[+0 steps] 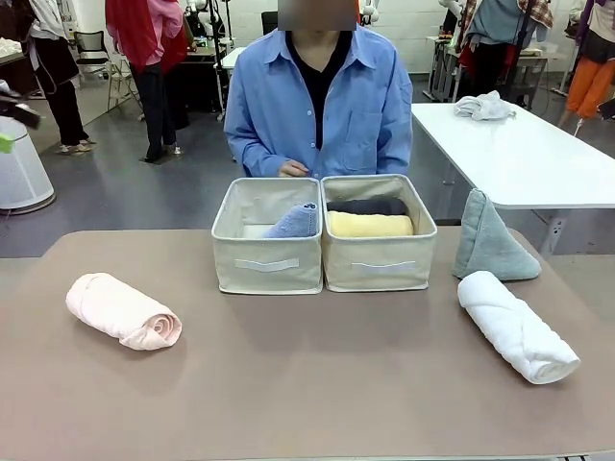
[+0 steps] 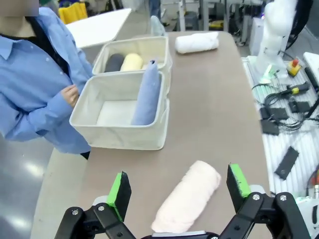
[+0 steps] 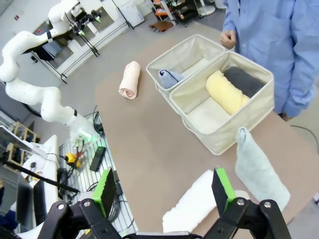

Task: Sort the towels based on their folding style.
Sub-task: Pick up another triangle-folded towel from the table and place it in the left Fabric basket.

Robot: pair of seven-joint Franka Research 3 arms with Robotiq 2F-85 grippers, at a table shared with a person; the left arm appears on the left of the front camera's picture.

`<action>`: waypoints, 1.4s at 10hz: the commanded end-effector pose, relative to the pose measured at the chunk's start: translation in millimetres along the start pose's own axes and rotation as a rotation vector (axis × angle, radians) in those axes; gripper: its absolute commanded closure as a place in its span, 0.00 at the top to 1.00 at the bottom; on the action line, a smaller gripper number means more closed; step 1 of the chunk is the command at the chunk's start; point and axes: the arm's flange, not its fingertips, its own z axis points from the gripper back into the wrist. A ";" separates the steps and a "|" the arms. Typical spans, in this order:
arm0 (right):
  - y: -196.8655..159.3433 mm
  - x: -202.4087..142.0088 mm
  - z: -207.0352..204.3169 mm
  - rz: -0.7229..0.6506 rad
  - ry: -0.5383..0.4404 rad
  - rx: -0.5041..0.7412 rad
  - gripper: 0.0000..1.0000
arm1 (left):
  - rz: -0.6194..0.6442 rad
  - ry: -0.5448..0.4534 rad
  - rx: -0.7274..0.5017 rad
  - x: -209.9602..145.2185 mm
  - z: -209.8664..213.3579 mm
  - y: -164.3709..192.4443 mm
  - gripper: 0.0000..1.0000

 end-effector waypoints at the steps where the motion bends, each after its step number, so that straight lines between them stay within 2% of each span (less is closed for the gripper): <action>1: 1.4 1.0 -1.1 0.004 -0.019 0.008 1.00 | 0.047 -0.060 0.022 -25.3 30.9 -0.7 1.00; 4: 1.4 1.0 -1.1 0.004 -0.019 0.008 1.00 | 0.109 -0.163 0.166 -71.1 65.9 -12.9 1.00; 6: 1.4 1.0 -1.1 0.004 -0.019 0.008 1.00 | 0.153 -0.199 0.200 -93.5 72.1 -14.2 1.00; 12: 1.4 1.0 -1.1 0.004 -0.019 0.008 1.00 | 0.200 -0.195 0.186 -101.1 80.0 -14.6 1.00; 13: 0.0 0.1 -0.1 0.000 0.000 0.000 1.00 | 0.200 -0.195 0.186 -101.1 80.0 -14.6 1.00; 14: -3.8 8.6 -17.1 0.005 0.063 -0.046 1.00 | 0.200 -0.195 0.186 -101.1 80.0 -14.6 1.00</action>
